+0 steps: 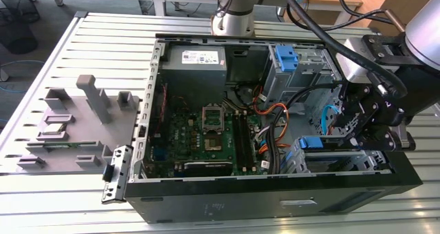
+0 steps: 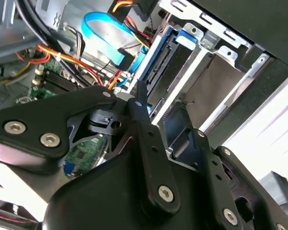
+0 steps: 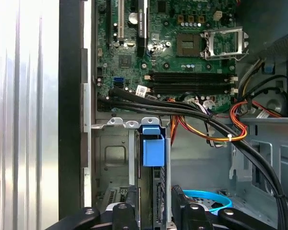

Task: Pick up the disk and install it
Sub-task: 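Insert the disk into the insertion slot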

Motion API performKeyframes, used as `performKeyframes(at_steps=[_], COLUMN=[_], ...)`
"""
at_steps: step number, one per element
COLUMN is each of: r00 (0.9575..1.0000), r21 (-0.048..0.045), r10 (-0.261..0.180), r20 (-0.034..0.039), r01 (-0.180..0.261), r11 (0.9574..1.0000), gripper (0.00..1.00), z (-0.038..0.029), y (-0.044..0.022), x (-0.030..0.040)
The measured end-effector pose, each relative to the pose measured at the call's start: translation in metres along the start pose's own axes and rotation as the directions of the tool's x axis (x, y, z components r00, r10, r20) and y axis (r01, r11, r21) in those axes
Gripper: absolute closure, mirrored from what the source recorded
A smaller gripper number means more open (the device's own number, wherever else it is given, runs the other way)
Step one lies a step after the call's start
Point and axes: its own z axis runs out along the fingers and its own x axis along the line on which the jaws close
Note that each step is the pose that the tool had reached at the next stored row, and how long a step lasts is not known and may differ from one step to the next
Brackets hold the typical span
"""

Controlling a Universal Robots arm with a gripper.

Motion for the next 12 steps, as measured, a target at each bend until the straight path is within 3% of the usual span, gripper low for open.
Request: performKeyframes(at_steps=[2, 12], r00=[0.9996, 0.9996], r21=[0.0019, 0.0021], r10=[0.028, 0.030], r20=[0.0003, 0.0005], r01=[-0.028, -0.030], r11=[0.9996, 0.9996], gripper=[0.58, 0.58], z=[0.0002, -0.0013], y=[0.0001, 0.0001], x=[0.0000, -0.0003])
